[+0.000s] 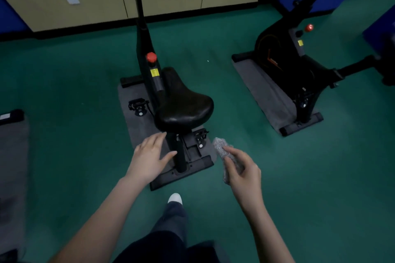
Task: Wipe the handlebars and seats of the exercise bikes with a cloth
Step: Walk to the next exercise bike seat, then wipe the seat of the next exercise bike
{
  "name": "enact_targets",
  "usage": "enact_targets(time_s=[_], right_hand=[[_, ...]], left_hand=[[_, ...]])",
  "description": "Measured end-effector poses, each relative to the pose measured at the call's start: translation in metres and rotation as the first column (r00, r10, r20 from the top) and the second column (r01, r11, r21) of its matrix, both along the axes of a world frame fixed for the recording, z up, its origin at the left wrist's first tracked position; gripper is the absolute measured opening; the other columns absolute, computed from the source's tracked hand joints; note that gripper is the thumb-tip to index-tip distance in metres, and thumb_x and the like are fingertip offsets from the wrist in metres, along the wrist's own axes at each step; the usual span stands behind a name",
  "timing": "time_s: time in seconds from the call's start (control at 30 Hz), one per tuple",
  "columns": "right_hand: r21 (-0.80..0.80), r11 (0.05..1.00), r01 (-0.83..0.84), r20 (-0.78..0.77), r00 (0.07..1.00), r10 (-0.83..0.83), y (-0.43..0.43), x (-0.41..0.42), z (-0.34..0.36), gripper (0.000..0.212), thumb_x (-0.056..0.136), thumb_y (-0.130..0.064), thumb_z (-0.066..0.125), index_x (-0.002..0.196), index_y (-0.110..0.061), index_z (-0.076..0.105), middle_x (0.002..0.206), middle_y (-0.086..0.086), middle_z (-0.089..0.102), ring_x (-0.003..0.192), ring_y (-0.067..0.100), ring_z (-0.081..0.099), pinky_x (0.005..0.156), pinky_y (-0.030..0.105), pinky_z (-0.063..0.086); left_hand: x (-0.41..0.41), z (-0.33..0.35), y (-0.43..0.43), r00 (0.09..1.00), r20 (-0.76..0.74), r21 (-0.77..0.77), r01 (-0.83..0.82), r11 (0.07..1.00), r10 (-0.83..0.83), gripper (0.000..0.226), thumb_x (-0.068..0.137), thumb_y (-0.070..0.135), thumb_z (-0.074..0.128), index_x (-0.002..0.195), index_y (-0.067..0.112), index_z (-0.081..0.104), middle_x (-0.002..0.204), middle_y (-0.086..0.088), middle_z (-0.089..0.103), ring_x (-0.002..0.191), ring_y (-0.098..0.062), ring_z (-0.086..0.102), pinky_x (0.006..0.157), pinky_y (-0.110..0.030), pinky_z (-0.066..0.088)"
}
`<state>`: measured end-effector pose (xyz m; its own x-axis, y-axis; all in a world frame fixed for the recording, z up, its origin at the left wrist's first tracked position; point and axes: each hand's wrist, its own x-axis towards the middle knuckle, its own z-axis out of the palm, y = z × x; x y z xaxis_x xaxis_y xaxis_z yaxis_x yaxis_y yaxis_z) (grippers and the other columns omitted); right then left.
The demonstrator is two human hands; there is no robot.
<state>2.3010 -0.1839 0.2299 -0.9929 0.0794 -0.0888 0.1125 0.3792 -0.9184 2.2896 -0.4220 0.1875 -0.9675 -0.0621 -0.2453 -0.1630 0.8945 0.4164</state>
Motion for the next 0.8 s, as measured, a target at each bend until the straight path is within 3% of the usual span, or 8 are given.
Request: enact_targets(time_s=[0.07, 0.2, 0.33, 0.47, 0.63, 0.8], right_hand=[[0.022, 1.000, -0.016, 0.011, 1.000, 0.016, -0.001, -0.018, -0.002, 0.025, 0.091, -0.009, 0.062, 0.101, -0.031, 0.069, 0.103, -0.011, 0.068, 0.090, -0.007, 0.063, 0.075, 0.010, 0.047], [0.010, 0.996, -0.086, 0.049, 0.995, 0.085, -0.006, -0.049, -0.006, 0.022, 0.092, -0.012, 0.061, 0.104, -0.028, 0.069, 0.091, 0.000, 0.069, 0.075, 0.007, 0.062, 0.072, 0.029, 0.053], [0.004, 0.981, -0.195, 0.032, 0.980, 0.195, -0.012, -0.089, -0.003, 0.025, 0.092, -0.008, 0.060, 0.105, -0.028, 0.069, 0.107, -0.014, 0.068, 0.099, -0.001, 0.063, 0.084, 0.019, 0.050], [-0.010, 0.947, -0.323, 0.013, 0.946, 0.323, -0.018, -0.134, 0.001, 0.026, 0.092, -0.006, 0.061, 0.104, -0.028, 0.068, 0.111, -0.013, 0.066, 0.107, -0.007, 0.058, 0.088, 0.006, 0.043], [-0.026, 0.865, -0.501, -0.002, 0.866, 0.501, -0.028, -0.192, 0.000, 0.022, 0.092, -0.007, 0.061, 0.105, -0.024, 0.069, 0.111, -0.009, 0.067, 0.109, -0.003, 0.059, 0.093, 0.011, 0.043], [0.078, 0.729, -0.680, -0.089, 0.723, 0.685, -0.053, -0.236, -0.005, 0.020, 0.092, -0.005, 0.060, 0.106, -0.014, 0.070, 0.109, -0.006, 0.067, 0.109, 0.001, 0.059, 0.094, 0.008, 0.039]], left_hand=[[-0.017, 0.002, -0.003, 0.999, -0.012, 0.014, -0.039, 0.999, 0.039, 0.074, 0.092, 0.056, 0.043, 0.150, 0.017, 0.019, 0.154, -0.001, 0.026, 0.141, -0.019, 0.025, 0.113, -0.038, 0.022], [-0.032, 0.001, -0.007, 0.990, -0.015, 0.070, -0.138, 0.988, 0.140, 0.080, 0.089, 0.057, 0.047, 0.151, 0.016, 0.016, 0.155, -0.002, 0.024, 0.140, -0.020, 0.025, 0.113, -0.037, 0.023], [-0.042, -0.003, -0.005, 0.972, 0.000, 0.112, -0.232, 0.966, 0.234, 0.088, 0.085, 0.061, 0.051, 0.151, 0.016, 0.015, 0.154, -0.002, 0.024, 0.139, -0.021, 0.027, 0.113, -0.040, 0.026], [-0.053, -0.005, 0.002, 0.943, 0.032, 0.173, -0.332, 0.927, 0.332, 0.099, 0.077, 0.063, 0.060, 0.151, 0.020, 0.012, 0.156, 0.001, 0.019, 0.141, -0.019, 0.023, 0.114, -0.041, 0.023], [-0.060, -0.012, 0.014, 0.879, 0.097, 0.248, -0.475, 0.844, 0.467, 0.117, 0.063, 0.064, 0.072, 0.152, 0.023, 0.009, 0.156, 0.004, 0.015, 0.143, -0.017, 0.016, 0.116, -0.045, 0.021], [-0.068, -0.021, 0.029, 0.791, 0.077, 0.341, -0.593, 0.730, 0.607, 0.127, 0.047, 0.074, 0.066, 0.150, 0.022, 0.016, 0.154, 0.004, 0.020, 0.142, -0.015, 0.019, 0.116, -0.045, 0.022]])
